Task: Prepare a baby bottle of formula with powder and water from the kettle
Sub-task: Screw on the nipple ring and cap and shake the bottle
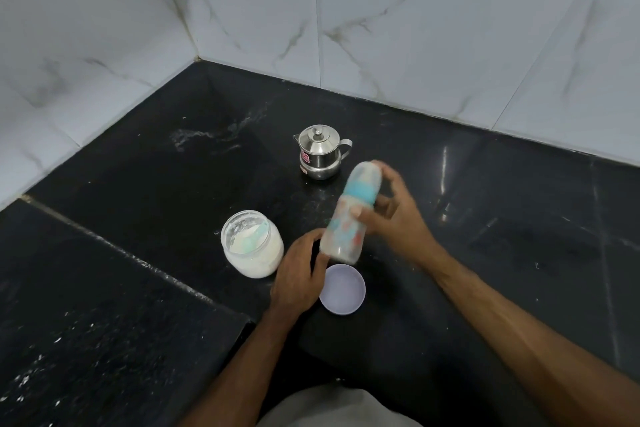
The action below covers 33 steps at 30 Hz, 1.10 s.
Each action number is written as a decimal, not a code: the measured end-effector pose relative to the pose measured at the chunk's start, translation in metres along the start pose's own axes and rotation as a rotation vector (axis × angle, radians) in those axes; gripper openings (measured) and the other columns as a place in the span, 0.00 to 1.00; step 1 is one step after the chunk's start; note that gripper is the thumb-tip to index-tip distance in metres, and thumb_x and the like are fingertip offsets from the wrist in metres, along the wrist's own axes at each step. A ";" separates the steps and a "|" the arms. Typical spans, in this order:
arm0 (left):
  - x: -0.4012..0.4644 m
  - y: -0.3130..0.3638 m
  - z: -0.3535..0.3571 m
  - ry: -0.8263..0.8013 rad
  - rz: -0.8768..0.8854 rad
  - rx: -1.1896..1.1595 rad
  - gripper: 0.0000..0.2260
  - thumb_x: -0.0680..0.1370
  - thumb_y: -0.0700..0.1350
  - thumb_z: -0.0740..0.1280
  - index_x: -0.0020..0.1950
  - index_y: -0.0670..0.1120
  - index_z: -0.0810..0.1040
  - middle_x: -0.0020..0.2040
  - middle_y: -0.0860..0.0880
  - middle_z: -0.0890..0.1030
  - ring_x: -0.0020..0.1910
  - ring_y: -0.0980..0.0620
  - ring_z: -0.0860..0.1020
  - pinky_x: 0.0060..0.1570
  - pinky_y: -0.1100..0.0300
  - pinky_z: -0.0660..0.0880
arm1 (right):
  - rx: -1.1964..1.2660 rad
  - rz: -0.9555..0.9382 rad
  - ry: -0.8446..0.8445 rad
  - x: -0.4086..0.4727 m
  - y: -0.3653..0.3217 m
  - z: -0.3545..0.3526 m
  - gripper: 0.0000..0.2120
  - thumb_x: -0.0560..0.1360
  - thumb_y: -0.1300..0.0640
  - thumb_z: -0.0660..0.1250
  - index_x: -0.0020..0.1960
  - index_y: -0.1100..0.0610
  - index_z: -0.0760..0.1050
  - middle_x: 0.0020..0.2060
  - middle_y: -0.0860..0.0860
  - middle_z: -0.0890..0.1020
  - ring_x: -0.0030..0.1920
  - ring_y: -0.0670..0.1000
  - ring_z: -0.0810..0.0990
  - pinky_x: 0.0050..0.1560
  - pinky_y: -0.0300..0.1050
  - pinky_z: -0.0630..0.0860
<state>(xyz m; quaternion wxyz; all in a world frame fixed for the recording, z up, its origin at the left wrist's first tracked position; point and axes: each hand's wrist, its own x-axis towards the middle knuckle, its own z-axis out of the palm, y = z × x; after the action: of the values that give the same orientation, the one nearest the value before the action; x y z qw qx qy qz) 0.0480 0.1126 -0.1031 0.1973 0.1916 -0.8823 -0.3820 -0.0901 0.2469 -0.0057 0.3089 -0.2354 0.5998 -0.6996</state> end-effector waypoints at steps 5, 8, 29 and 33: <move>-0.001 -0.001 0.000 0.014 -0.011 0.043 0.13 0.81 0.47 0.61 0.65 0.48 0.74 0.61 0.54 0.77 0.60 0.59 0.74 0.61 0.63 0.69 | 0.157 -0.079 0.255 0.011 -0.013 -0.005 0.35 0.70 0.59 0.72 0.72 0.51 0.61 0.58 0.60 0.80 0.54 0.57 0.83 0.44 0.50 0.82; -0.001 0.001 0.000 0.012 -0.009 0.046 0.13 0.81 0.47 0.61 0.65 0.47 0.74 0.62 0.54 0.77 0.61 0.59 0.73 0.60 0.67 0.66 | 0.268 -0.089 0.332 0.011 -0.015 -0.008 0.33 0.72 0.58 0.71 0.72 0.50 0.59 0.56 0.56 0.82 0.54 0.57 0.83 0.45 0.52 0.82; 0.000 0.000 0.000 0.001 -0.021 0.027 0.13 0.80 0.46 0.62 0.65 0.48 0.74 0.61 0.53 0.78 0.60 0.57 0.75 0.59 0.64 0.69 | 0.171 -0.031 0.193 -0.003 -0.006 0.008 0.36 0.69 0.60 0.72 0.72 0.51 0.59 0.57 0.57 0.80 0.53 0.55 0.84 0.43 0.50 0.82; 0.000 -0.001 0.001 -0.008 -0.018 0.000 0.13 0.80 0.47 0.63 0.63 0.48 0.74 0.59 0.52 0.79 0.57 0.55 0.76 0.56 0.64 0.69 | 0.029 -0.060 0.054 -0.006 -0.005 0.012 0.34 0.71 0.68 0.71 0.71 0.53 0.60 0.58 0.56 0.79 0.53 0.54 0.84 0.43 0.47 0.82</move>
<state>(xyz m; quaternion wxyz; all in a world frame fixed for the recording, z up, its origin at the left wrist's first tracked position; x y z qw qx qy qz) 0.0481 0.1126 -0.1050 0.1903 0.1979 -0.8813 -0.3846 -0.0784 0.2429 0.0016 0.2745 -0.2298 0.5904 -0.7233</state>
